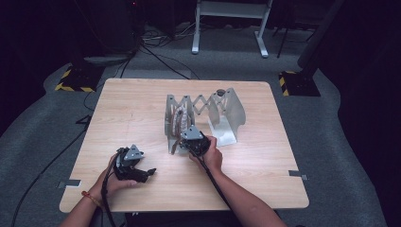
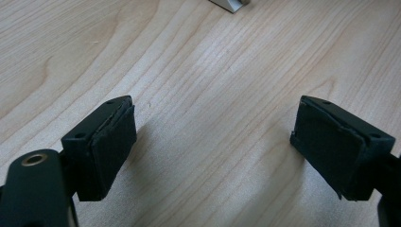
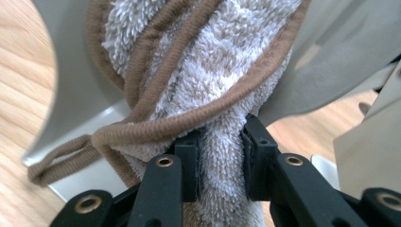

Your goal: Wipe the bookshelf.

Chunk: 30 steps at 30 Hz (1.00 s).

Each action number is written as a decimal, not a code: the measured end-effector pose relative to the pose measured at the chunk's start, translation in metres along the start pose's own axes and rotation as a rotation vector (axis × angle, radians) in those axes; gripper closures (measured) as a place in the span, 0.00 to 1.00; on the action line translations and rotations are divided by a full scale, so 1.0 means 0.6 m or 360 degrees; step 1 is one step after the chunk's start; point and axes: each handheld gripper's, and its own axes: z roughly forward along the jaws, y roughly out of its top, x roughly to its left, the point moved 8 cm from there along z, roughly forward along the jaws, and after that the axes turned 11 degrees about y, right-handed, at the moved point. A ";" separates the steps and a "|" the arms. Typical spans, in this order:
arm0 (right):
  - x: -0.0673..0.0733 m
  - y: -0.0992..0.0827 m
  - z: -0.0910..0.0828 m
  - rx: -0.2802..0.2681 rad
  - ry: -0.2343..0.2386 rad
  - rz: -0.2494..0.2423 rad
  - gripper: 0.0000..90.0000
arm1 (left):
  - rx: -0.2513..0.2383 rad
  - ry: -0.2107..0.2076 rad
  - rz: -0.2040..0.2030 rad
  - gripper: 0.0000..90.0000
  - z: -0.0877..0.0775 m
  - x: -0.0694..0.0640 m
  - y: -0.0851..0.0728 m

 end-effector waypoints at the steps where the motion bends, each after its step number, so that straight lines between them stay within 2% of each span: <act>1: 0.001 0.006 -0.004 -0.0018 -0.0004 -0.0001 0.80 | 0.0001 0.0000 -0.0001 0.16 0.000 0.000 0.000; 5: -0.005 0.041 -0.027 -0.0104 -0.0031 -0.0016 0.80 | 0.0001 0.0000 0.0000 0.16 0.000 0.000 0.000; 6: -0.008 0.053 -0.035 -0.0135 -0.0053 -0.0037 0.80 | 0.0002 0.0000 0.0000 0.16 0.000 0.000 0.000; 10: -0.020 0.103 -0.062 -0.0237 -0.0089 -0.0036 0.80 | 0.0000 0.0000 0.0001 0.16 0.000 0.000 0.000; 12: -0.020 0.111 -0.062 -0.0238 -0.0098 -0.0049 0.80 | 0.0001 0.0000 0.0000 0.16 0.000 0.000 0.000; 15: -0.010 0.099 -0.042 -0.0181 -0.0075 -0.0054 0.80 | 0.0001 -0.0001 0.0002 0.16 0.000 0.000 0.000; 19: -0.001 0.064 -0.006 -0.0072 -0.0034 -0.0035 0.80 | 0.0000 -0.0006 -0.0006 0.16 0.000 -0.001 0.000; 23: 0.011 0.028 0.025 0.0031 0.0059 0.0044 0.80 | 0.0000 -0.0003 0.0000 0.16 0.000 0.000 0.000; 27: 0.016 0.009 0.039 0.0069 0.0092 0.0061 0.80 | 0.0000 -0.0003 0.0001 0.16 0.000 0.000 0.000; 30: 0.023 0.012 0.039 0.0058 0.0116 0.0058 0.80 | -0.0001 -0.0004 0.0000 0.16 0.000 -0.001 0.000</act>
